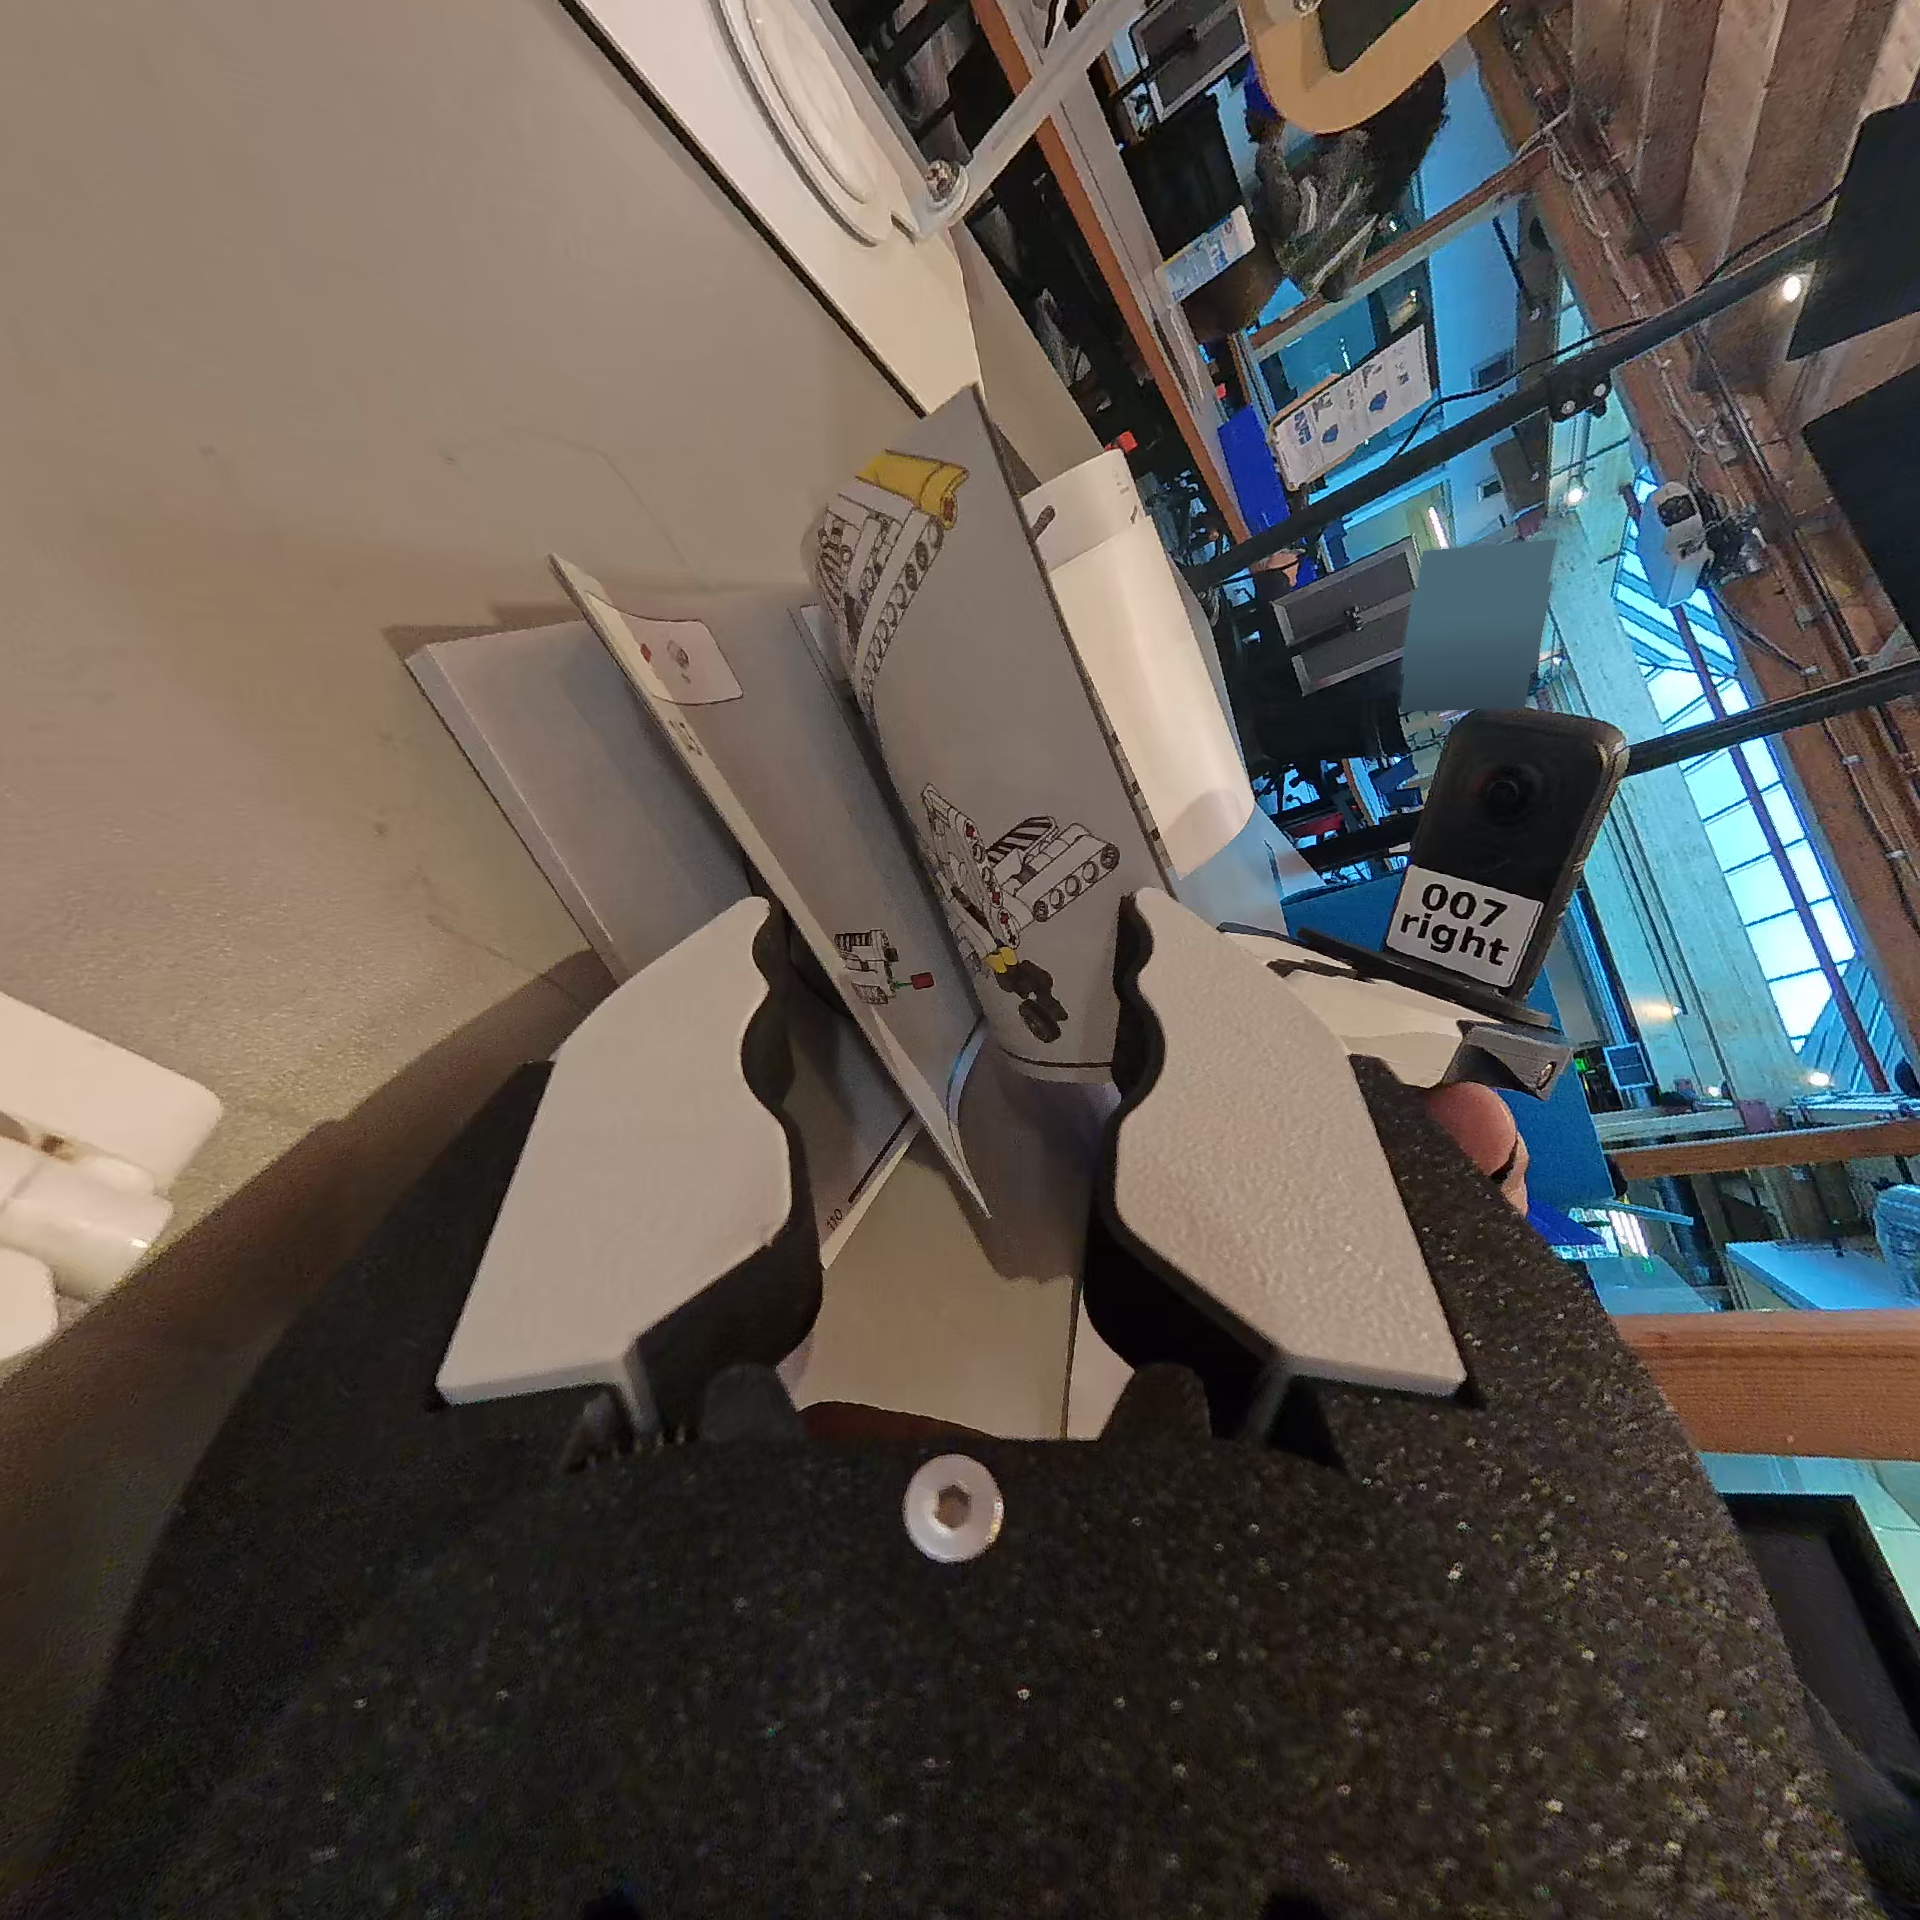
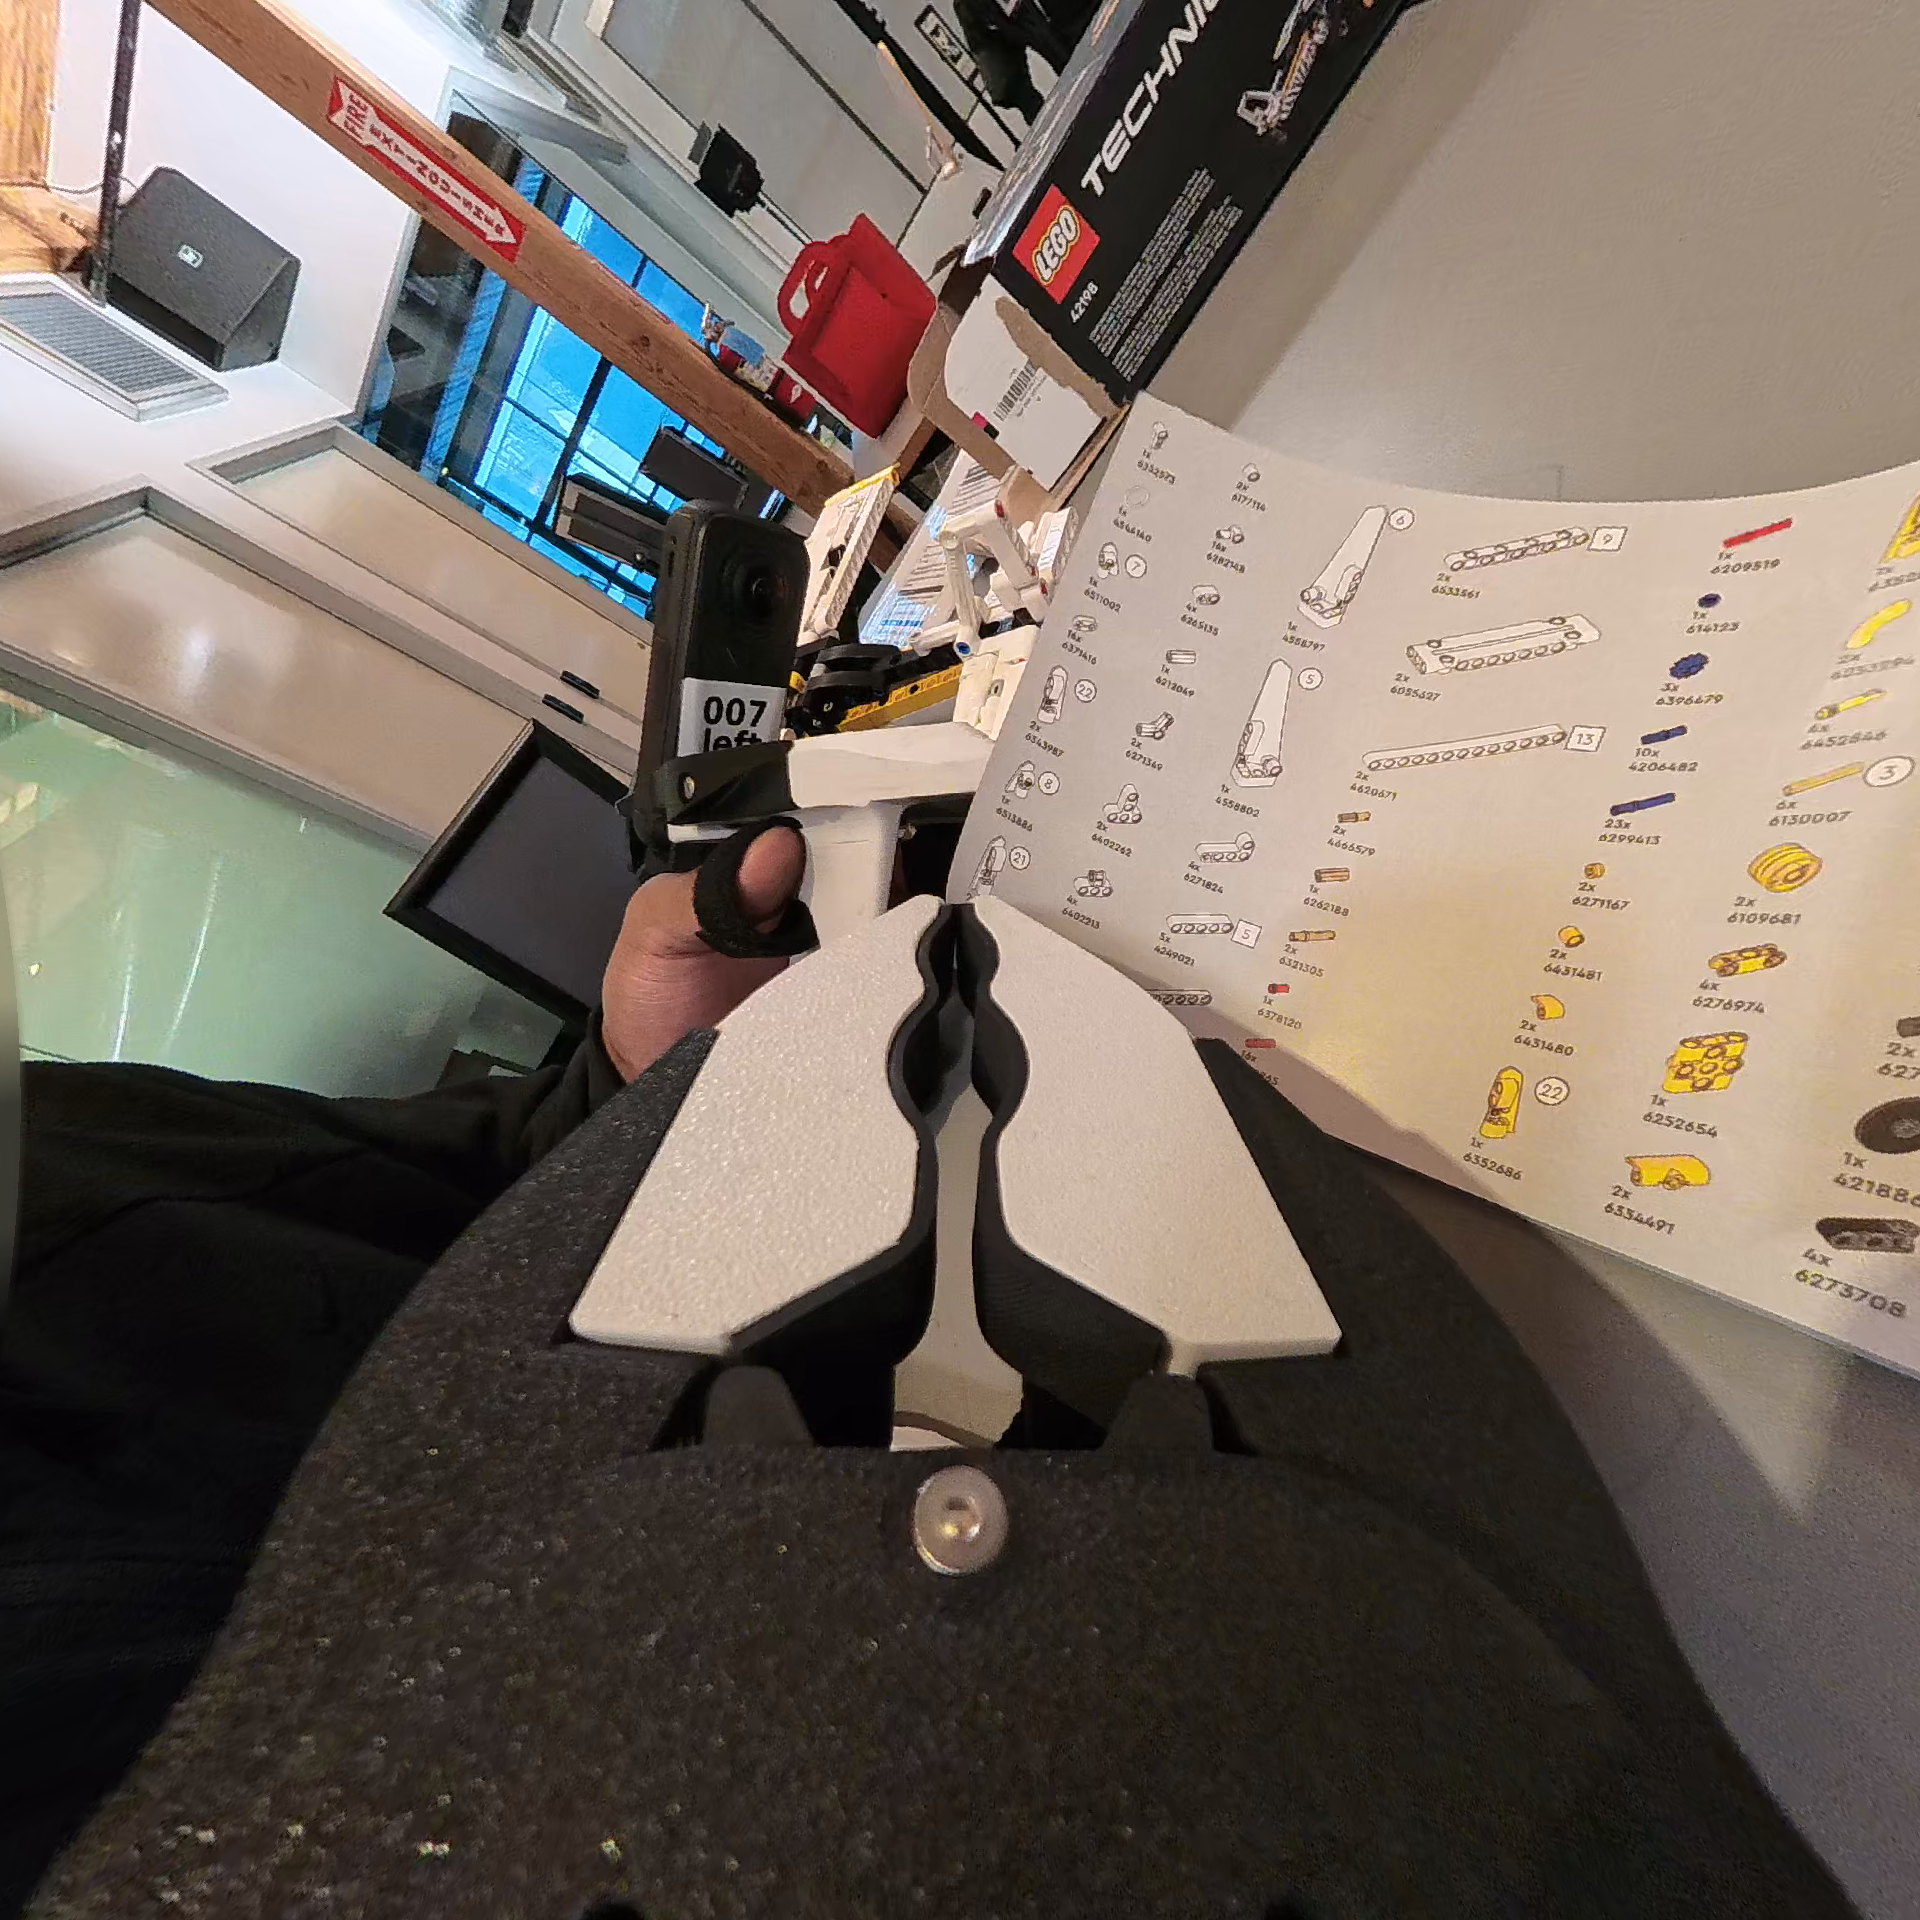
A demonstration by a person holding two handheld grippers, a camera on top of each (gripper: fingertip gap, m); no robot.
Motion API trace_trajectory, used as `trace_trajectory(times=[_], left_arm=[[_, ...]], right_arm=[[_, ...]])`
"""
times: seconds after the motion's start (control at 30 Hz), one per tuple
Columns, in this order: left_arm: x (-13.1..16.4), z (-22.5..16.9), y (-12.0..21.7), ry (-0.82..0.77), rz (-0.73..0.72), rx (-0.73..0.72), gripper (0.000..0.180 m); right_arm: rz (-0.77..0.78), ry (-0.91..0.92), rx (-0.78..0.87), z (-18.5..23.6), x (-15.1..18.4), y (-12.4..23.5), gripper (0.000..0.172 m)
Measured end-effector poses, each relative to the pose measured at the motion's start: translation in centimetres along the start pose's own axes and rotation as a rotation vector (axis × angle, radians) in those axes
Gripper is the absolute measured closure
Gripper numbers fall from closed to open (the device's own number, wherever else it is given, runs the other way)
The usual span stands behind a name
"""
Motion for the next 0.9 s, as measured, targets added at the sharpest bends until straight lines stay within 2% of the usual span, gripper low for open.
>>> trace_trajectory(times=[0.33, 0.57, 0.9], left_arm=[[0.0, 0.1, -0.1, 0.002, 0.002, -0.006, 0.12], [-0.1, 0.1, 0.1, 0.007, -0.011, -0.01, 0.119], [-0.4, 0.2, 0.4, 0.01, -0.04, -0.02, 0.119]], right_arm=[[-0.017, -0.018, -0.003, -0.4, 0.1, 0.3, 0.169], [-0.049, 0.002, 0.051, -0.5, -0.5, 1.1, 0.171], [-0.162, 0.116, 0.274, 0.1, -3.3, 5.1, 0.172]])
Point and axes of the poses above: each gripper's, where its closed fingertips meet, y back along the fingers, x out of its underside, z = x × y across the jaws, the point moved 4 cm from there along y, back along the fingers, and after that the axes turned 9 degrees about z, right-handed, at the moved point
